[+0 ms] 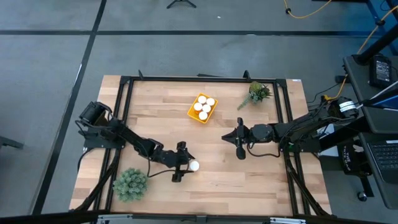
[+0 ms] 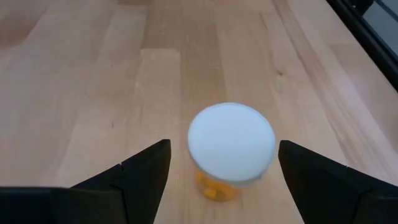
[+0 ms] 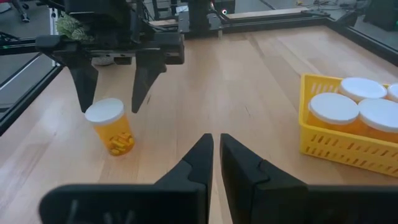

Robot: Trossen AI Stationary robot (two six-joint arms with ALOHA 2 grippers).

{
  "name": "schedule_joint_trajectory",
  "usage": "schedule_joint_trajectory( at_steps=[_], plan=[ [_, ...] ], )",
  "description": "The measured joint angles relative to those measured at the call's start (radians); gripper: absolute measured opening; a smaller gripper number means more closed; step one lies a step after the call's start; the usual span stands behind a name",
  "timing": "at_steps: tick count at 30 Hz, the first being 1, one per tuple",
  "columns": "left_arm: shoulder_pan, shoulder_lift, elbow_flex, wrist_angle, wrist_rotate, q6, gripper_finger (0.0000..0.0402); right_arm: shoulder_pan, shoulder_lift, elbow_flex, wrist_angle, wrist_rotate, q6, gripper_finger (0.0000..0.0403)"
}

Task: Pick and place pill bottles into a basket
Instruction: Put the pill bottle into the bin

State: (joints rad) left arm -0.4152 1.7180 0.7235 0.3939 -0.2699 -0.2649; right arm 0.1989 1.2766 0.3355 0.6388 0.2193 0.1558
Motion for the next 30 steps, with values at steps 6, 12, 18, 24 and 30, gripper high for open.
schedule_joint_trajectory(
  at_steps=[6, 12, 18, 24, 30],
  plan=[
    [0.0, 0.0, 0.0, 0.0, 0.002, -0.002, 0.0292, 0.0, 0.0, 0.0, 0.0, 0.0, -0.001, 0.0035],
    [-0.001, 0.0, 0.0, 0.002, -0.005, -0.002, 0.0292, 0.0, 0.0, 0.0, 0.0, 0.0, -0.003, 0.0035],
    [0.0, 0.027, 0.0, 0.01, 0.002, -0.002, 0.0292, 0.0, 0.0, 0.0, 0.0, 0.0, -0.004, 0.0035],
    [0.004, 0.061, 0.0, 0.096, -0.001, 0.013, 0.0292, 0.0, 0.0, 0.0, 0.0, 0.0, -0.005, 0.0035],
    [0.019, 0.063, 0.009, 0.094, 0.001, 0.014, 0.0292, 0.0, 0.0, 0.0, 0.0, 0.0, -0.006, 0.0035]
  ],
)
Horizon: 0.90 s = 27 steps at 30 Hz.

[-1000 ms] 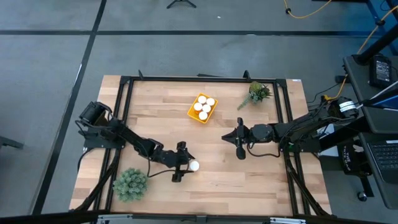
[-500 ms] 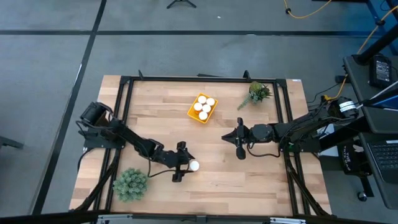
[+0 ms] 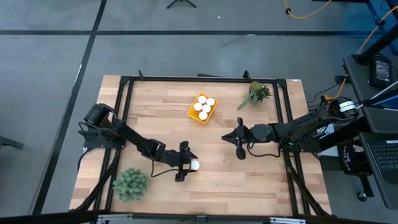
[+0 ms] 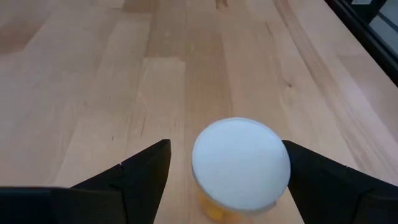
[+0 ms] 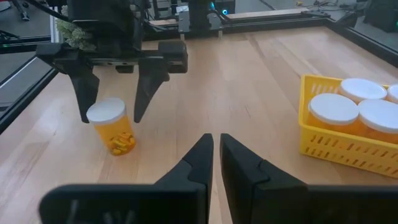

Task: Pick and place pill bottles into a basket
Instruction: Put the pill bottle into the bin

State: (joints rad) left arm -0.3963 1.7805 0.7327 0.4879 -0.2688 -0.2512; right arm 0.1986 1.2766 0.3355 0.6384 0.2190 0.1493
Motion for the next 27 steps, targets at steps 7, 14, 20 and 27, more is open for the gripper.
schedule_joint_trajectory(
  at_steps=[7, 14, 20, 27],
  plan=[
    [0.007, 0.0, 0.018, -0.043, 0.012, 0.002, 0.0292, 0.0, 0.0, 0.0, 0.0, 0.0, 0.0, 0.0035],
    [0.007, 0.0, 0.018, -0.049, 0.026, 0.002, 0.0292, 0.0, 0.0, 0.0, 0.0, 0.0, 0.0, 0.0035],
    [0.006, 0.0, 0.018, -0.053, 0.026, 0.0, 0.0292, 0.0, 0.0, 0.0, 0.0, 0.0, -0.001, 0.0035],
    [0.004, 0.0, 0.018, -0.069, 0.027, 0.002, 0.0277, 0.0, 0.0, 0.0, 0.0, 0.0, 0.0, 0.0035]
  ],
)
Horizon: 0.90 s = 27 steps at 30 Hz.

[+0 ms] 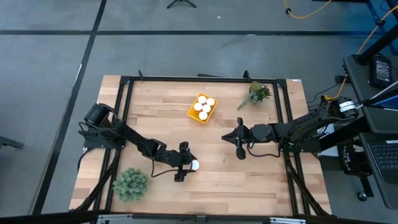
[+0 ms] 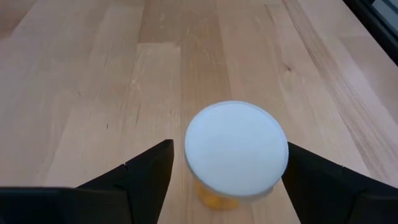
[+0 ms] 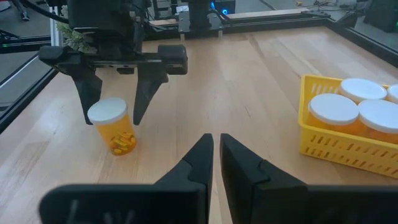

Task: Pick and place pill bottles into a basket
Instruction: Put the pill bottle into the bin

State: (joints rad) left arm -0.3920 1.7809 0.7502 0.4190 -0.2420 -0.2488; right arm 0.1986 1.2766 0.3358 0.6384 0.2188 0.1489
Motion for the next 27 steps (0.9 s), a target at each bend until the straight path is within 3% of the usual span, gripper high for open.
schedule_joint_trajectory(
  at_steps=[8, 27],
  plan=[
    [0.0, 0.0, 0.0, 0.002, 0.004, 0.0, 0.0239, 0.0, 0.0, 0.0, 0.0, 0.0, 0.0, 0.0035],
    [0.0, 0.0, 0.0, 0.008, 0.008, 0.0, 0.0227, 0.0, 0.0, 0.0, 0.0, 0.0, 0.0, 0.0035]
  ],
)
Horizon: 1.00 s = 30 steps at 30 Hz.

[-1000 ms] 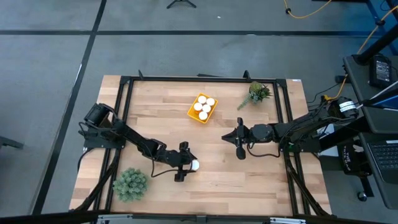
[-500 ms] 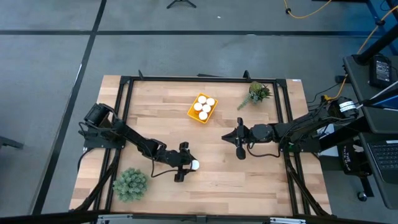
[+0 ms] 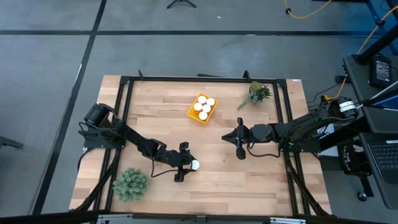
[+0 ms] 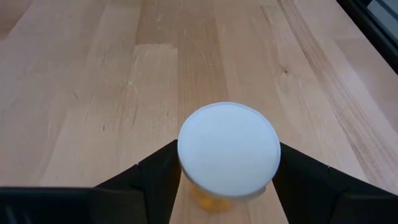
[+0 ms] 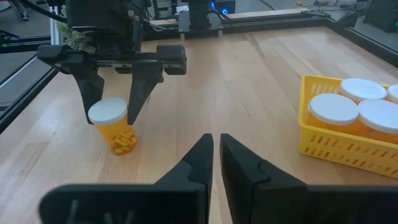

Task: Pick and place pill bottles into a basket
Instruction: Put the pill bottle into the bin

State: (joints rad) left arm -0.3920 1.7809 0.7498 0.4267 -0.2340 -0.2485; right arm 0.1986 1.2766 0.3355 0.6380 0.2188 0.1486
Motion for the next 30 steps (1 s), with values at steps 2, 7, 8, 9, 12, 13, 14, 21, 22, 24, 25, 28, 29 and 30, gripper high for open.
schedule_joint_trajectory(
  at_steps=[2, 7, 8, 9, 12, 13, 14, 21, 22, 24, 25, 28, 29, 30],
  plan=[
    [0.0, 0.0, 0.0, 0.0, 0.0, 0.0, 0.0221, 0.0, 0.0, 0.0, 0.0, 0.0, 0.0, 0.0035],
    [0.0, 0.0, 0.0, 0.0, 0.0, 0.0, 0.021, 0.0, 0.0, 0.0, 0.0, 0.0, 0.0, 0.0035],
    [0.0, 0.0, 0.0, 0.0, 0.0, 0.0, 0.021, 0.0, 0.0, 0.0, 0.0, 0.0, 0.0, 0.0035],
    [0.0, 0.0, 0.0, 0.0, 0.0, 0.0, 0.021, 0.0, 0.0, 0.0, 0.0, 0.0, 0.0, 0.0035],
    [0.0, 0.0, 0.0, 0.0, 0.0, 0.01, 0.0211, 0.0, 0.0, 0.0, 0.0, 0.0, 0.0, 0.0035],
    [0.0, 0.0, 0.0, 0.0, 0.0, 0.018, 0.0211, 0.0, 0.0, 0.0, 0.0, 0.0, 0.0, 0.0035],
    [0.0, 0.0, 0.0, 0.0, 0.0, 0.026, 0.0211, 0.0, 0.0, 0.0, -0.001, 0.0, 0.0, 0.0035],
    [0.0, -0.024, -0.001, -0.016, 0.053, 0.035, 0.0212, 0.0, 0.0, 0.0, -0.001, 0.0, 0.0, 0.0035],
    [0.0, -0.036, -0.001, -0.026, 0.055, 0.035, 0.0212, 0.0, 0.0, 0.0, -0.001, 0.0, 0.0, 0.0035],
    [0.0, -0.063, -0.001, -0.049, 0.057, 0.045, 0.0212, 0.0, 0.0, 0.0, -0.002, 0.0, 0.0, 0.0035],
    [0.0, -0.079, -0.001, -0.065, 0.055, 0.06, 0.0212, 0.0, 0.0, 0.0, -0.005, 0.0, 0.001, 0.0035],
    [0.0, -0.131, -0.001, -0.119, 0.053, 0.107, 0.0212, 0.0, 0.0, 0.0, -0.005, 0.0, 0.003, 0.0035],
    [0.0, -0.151, -0.001, -0.139, 0.053, 0.119, 0.0212, 0.0, 0.0, 0.0, -0.005, 0.0, 0.003, 0.0035],
    [0.001, -0.173, -0.001, -0.161, 0.052, 0.128, 0.0212, 0.0, 0.0, 0.0, -0.005, 0.0, 0.003, 0.0035]
  ],
)
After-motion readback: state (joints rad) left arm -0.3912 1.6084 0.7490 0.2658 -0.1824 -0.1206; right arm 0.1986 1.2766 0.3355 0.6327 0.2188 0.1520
